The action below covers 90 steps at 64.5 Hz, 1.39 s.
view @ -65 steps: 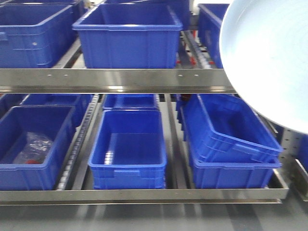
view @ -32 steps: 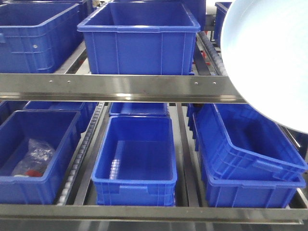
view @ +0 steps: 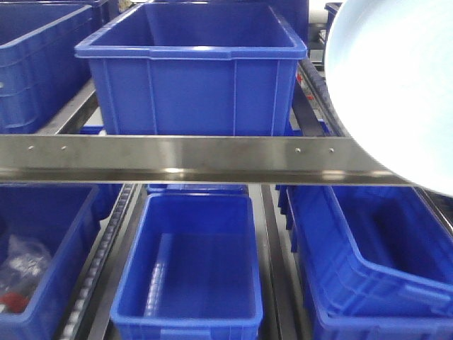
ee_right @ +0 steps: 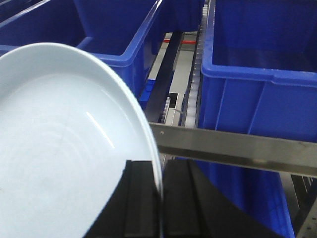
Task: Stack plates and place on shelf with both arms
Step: 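Drive the base up to the shelf rack of blue bins, then lower the held plates into the blue bin with the right gripper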
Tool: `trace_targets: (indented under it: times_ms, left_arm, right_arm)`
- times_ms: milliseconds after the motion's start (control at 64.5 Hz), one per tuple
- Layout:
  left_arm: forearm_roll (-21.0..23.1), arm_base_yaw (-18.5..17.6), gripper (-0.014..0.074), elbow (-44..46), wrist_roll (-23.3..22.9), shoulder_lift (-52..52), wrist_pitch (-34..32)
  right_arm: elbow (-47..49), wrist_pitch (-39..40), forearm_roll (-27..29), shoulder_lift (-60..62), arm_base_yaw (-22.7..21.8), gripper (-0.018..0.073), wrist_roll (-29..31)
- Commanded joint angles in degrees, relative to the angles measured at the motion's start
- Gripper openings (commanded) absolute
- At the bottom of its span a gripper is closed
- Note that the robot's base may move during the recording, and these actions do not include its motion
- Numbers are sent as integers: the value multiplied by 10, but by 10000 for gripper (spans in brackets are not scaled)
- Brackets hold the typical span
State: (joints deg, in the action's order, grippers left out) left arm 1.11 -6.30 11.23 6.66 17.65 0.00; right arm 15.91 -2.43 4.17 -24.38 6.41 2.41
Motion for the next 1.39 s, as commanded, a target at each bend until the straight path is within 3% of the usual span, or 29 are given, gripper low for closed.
trace_targets:
  times_ms: [0,1379]
  left_arm:
    - [5,1,82,20,-5,4,-52]
    - [5,1,82,20,-5,4,-52]
  right_arm:
    - [19,59,1,-2,-4,57,-3]
    - [19,59,1,-2,-4,57,-3]
